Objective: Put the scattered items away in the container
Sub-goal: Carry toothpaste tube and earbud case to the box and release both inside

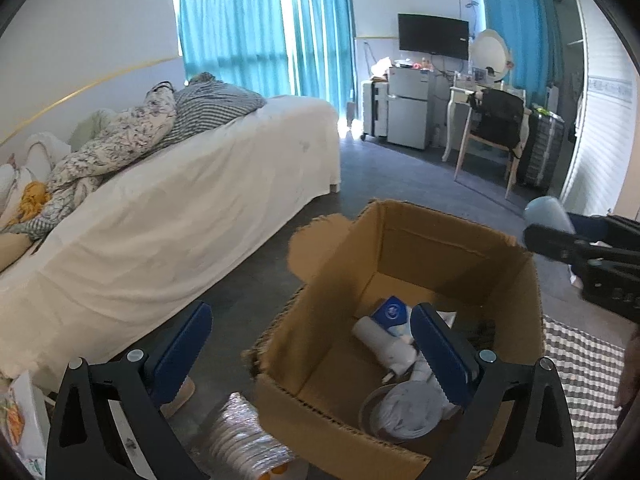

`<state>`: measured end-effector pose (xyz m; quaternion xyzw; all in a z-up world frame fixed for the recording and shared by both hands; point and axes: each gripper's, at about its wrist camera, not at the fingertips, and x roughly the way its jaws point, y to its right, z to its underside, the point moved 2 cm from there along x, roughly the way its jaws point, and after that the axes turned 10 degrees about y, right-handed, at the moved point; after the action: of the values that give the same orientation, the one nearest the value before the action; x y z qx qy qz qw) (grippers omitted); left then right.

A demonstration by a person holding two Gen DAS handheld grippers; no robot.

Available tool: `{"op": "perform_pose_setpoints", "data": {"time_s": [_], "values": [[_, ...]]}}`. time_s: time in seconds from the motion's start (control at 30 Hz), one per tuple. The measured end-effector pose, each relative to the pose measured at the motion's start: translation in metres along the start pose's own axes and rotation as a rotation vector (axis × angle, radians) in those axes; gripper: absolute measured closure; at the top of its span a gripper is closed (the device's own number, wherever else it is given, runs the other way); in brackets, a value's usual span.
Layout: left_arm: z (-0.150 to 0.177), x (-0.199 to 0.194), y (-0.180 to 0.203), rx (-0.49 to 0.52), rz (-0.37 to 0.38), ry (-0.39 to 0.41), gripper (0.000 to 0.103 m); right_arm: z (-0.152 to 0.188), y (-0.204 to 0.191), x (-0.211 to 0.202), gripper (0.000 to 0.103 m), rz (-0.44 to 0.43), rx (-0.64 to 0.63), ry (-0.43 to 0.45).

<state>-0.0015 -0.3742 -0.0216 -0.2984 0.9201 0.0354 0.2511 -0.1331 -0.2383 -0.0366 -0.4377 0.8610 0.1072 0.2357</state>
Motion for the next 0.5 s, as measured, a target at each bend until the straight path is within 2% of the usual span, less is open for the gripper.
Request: {"op": "perform_pose_setpoints", "data": {"time_s": [0.3,0.33,0.4,0.5], "values": [[0.004,-0.001,-0.008,-0.002,-0.004,-0.007,0.001,0.019,0.0,0.027,0.052,0.004,0.008,-0.06],[0.004,-0.002,-0.008,-0.001,-0.003,-0.006,0.001,0.019,0.001,0.027,0.049,0.009,0.01,-0.054],[0.003,-0.004,-0.008,0.0,-0.003,-0.006,0.001,0.018,0.002,0.023,0.03,0.017,0.012,-0.037],[0.003,-0.005,-0.007,0.002,-0.003,-0.006,0.001,0.015,0.005,0.016,0.027,0.029,0.019,-0.013]]}}
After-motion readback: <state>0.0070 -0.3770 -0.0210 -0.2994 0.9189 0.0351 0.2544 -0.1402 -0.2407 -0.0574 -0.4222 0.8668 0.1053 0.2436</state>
